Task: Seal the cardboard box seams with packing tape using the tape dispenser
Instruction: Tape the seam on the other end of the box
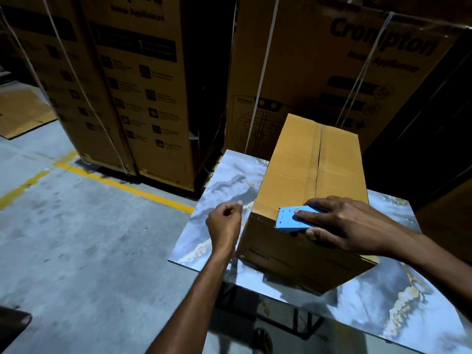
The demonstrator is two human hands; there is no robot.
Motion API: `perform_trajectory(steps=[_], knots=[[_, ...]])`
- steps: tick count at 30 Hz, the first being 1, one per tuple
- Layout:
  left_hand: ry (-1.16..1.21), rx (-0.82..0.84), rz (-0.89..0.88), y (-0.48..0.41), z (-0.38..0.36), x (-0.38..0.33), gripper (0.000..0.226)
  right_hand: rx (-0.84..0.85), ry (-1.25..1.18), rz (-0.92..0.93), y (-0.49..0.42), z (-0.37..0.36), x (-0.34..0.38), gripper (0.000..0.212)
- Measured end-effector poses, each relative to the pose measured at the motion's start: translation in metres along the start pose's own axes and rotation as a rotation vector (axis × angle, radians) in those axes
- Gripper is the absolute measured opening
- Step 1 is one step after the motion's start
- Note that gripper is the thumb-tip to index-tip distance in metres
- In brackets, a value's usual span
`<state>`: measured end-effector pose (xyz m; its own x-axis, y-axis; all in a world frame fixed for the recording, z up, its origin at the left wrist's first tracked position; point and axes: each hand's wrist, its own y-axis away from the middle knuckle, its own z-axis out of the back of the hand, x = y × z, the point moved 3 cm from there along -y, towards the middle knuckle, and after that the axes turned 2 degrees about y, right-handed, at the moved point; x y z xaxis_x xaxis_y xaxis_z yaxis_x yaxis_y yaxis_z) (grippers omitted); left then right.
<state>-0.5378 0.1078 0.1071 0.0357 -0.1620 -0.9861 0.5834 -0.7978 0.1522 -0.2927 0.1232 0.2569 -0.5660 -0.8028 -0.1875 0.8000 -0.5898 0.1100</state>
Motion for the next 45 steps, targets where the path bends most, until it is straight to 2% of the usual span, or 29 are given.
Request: perform_trajectory(steps=[3, 5, 8, 12, 17, 22, 25, 31, 39, 45], knots=[[-0.101, 0.058, -0.186, 0.011, -0.012, -0.025, 0.045, 0.031, 0.046, -0.001, -0.007, 0.002, 0.005, 0.069], [-0.148, 0.015, -0.202, 0.017, -0.021, -0.028, 0.041, 0.025, 0.065, 0.008, -0.01, 0.001, 0.01, 0.069], [-0.118, -0.083, -0.128, 0.02, -0.028, -0.023, 0.032, -0.012, 0.105, 0.045, -0.014, -0.001, 0.018, 0.07], [-0.009, -0.081, -0.01, 0.016, -0.025, -0.015, 0.026, -0.051, 0.152, 0.085, -0.017, -0.005, 0.019, 0.064], [0.035, -0.085, -0.132, 0.016, -0.022, -0.009, 0.028, -0.059, 0.093, 0.119, -0.01, 0.0, 0.006, 0.053], [0.061, -0.156, -0.204, 0.024, -0.027, -0.01, 0.025, -0.099, 0.053, 0.128, 0.035, -0.003, -0.032, 0.061], [0.035, -0.186, -0.206, 0.026, -0.028, -0.007, 0.026, -0.133, 0.038, 0.102, 0.077, -0.012, -0.049, 0.066], [-0.006, -0.21, -0.241, 0.032, -0.035, -0.01, 0.024, -0.196, -0.036, 0.028, 0.161, -0.035, -0.08, 0.058], [-0.001, -0.225, -0.224, 0.037, -0.036, -0.016, 0.034, -0.195, -0.113, -0.009, 0.229, -0.062, -0.109, 0.053], [-0.039, -0.274, -0.194, 0.042, -0.042, -0.019, 0.024, -0.192, -0.156, -0.045, 0.248, -0.086, -0.11, 0.049]])
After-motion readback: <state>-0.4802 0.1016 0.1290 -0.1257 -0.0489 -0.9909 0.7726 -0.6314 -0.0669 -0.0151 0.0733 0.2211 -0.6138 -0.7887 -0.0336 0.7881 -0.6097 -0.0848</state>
